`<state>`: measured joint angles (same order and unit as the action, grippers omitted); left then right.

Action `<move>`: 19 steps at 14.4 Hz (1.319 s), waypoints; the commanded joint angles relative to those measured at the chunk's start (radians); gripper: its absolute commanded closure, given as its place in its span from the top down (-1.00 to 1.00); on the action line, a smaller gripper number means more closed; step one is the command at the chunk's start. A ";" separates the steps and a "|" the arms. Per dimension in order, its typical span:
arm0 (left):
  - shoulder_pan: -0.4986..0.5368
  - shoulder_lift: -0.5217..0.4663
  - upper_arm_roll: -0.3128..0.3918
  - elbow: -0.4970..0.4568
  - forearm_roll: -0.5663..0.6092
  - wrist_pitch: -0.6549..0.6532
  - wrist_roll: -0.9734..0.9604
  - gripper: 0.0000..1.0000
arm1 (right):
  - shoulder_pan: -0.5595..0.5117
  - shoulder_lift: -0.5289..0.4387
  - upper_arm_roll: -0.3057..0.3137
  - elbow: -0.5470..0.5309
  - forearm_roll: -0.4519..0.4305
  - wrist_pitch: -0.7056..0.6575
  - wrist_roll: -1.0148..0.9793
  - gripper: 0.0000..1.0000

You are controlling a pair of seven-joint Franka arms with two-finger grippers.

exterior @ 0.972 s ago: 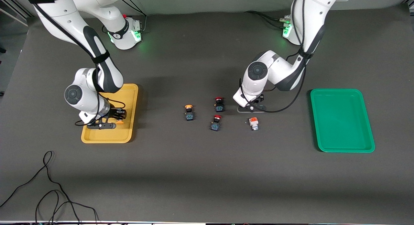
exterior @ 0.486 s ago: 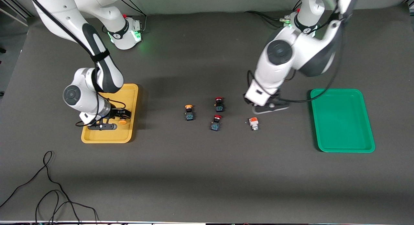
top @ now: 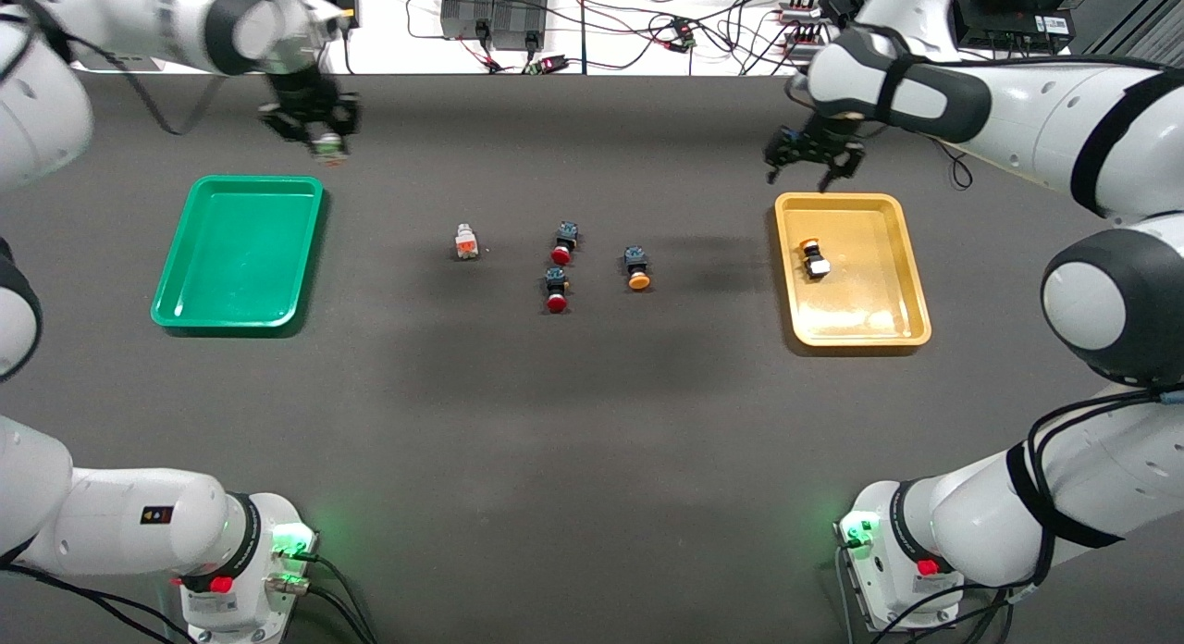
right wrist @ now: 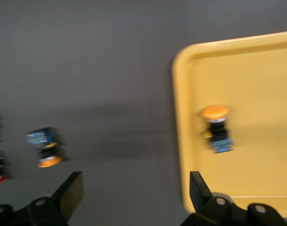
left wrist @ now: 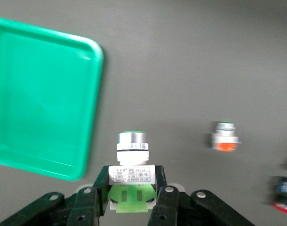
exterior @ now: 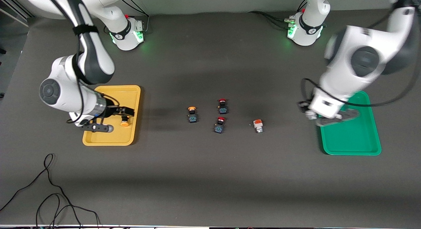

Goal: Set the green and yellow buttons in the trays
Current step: 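Carry the green button into the green tray while the right gripper reaches another yellow button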

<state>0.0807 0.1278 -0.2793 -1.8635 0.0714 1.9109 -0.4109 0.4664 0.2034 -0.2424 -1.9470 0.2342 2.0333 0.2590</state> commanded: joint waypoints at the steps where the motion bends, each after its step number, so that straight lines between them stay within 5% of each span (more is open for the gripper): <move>1: 0.157 -0.022 -0.011 -0.077 -0.015 0.026 0.254 -0.61 | 0.125 0.069 -0.005 0.094 0.022 -0.013 0.159 0.99; 4: 0.275 0.025 -0.011 -0.198 -0.013 0.219 0.426 -0.61 | 0.239 0.180 -0.005 0.209 0.022 -0.010 0.276 0.99; 9: 0.291 0.166 -0.006 -0.374 0.018 0.595 0.443 -0.57 | 0.353 0.310 -0.003 0.229 0.024 0.177 0.342 0.99; 14: 0.289 0.234 0.029 -0.373 0.113 0.655 0.445 -0.37 | 0.395 0.412 -0.003 0.203 0.017 0.345 0.301 0.99; 17: 0.284 0.222 0.029 -0.362 0.125 0.639 0.440 0.87 | 0.408 0.415 -0.002 0.105 0.020 0.493 0.202 0.99; 19: 0.281 0.155 0.028 -0.341 0.125 0.576 0.439 0.99 | 0.432 0.418 0.000 0.085 0.022 0.524 0.190 0.99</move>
<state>0.3714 0.3632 -0.2543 -2.2181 0.1841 2.5594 0.0229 0.8649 0.6359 -0.2310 -1.8225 0.2358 2.5152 0.4958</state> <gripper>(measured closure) 0.229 0.000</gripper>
